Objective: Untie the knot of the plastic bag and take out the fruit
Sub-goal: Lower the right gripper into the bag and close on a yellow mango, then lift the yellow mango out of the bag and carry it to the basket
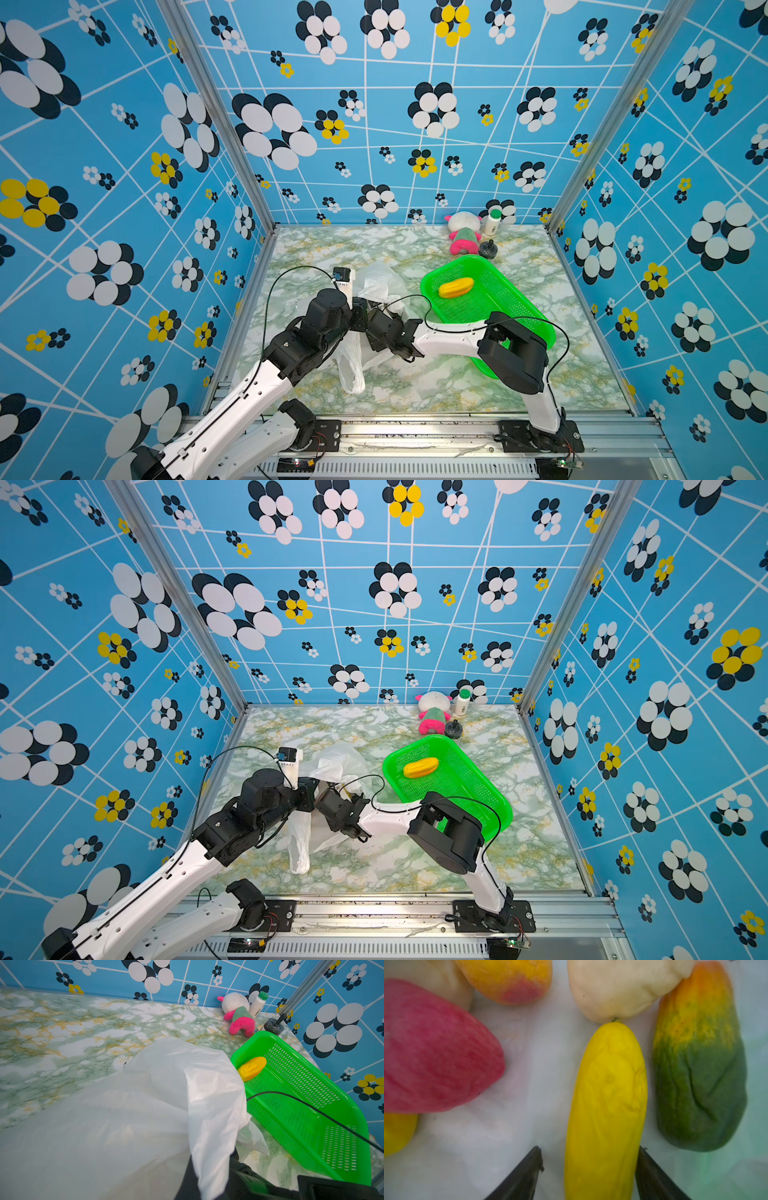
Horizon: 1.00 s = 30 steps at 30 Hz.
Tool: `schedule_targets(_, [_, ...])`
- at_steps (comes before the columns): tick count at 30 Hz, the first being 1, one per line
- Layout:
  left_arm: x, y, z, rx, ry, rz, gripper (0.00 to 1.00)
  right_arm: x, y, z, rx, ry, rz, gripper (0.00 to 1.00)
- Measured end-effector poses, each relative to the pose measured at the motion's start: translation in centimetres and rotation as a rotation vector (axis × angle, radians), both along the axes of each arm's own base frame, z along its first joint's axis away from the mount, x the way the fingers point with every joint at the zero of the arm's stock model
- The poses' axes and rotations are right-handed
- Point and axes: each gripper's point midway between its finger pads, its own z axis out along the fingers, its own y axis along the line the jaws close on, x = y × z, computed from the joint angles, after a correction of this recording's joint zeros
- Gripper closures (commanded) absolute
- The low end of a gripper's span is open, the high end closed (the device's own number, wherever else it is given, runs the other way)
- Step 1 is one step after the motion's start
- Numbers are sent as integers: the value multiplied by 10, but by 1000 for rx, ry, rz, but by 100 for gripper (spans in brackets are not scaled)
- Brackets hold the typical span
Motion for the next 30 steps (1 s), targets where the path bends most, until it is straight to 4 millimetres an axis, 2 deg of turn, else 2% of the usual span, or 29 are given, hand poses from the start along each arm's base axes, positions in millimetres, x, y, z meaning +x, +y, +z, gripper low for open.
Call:
schedule_targets(2, [0, 0, 1, -1, -2, 0, 100, 3, 4, -2, 5, 9, 6, 32])
schedule_targets(11, [0, 1, 0, 0, -1, 2, 100, 5, 14, -5, 17, 25, 41, 65])
schedule_targets(15, [0, 1, 2, -3, -5, 2, 100, 0, 16, 0, 32, 36, 69, 71])
schedule_targets(18, [0, 3, 3, -5, -10, 8, 100, -9, 11, 7, 39, 45, 98, 72])
schedule_targets(20, [0, 3, 3, -5, -10, 9, 100, -16, 9, 18, 50, 35, 123, 72])
schedule_targets(23, [0, 3, 3, -5, -10, 9, 100, -34, 13, 48, 90, -2, 185, 73])
schedule_targets(25, [1, 4, 5, -8, -19, 14, 100, -51, 19, 72, 135, -30, 243, 73])
schedule_targets(27, [1, 4, 15, -31, -48, 14, 100, -66, 20, 85, 159, -52, 293, 73])
schedule_targets(30, [0, 5, 15, -33, -50, 15, 100, -86, 19, 107, 223, -88, 357, 74])
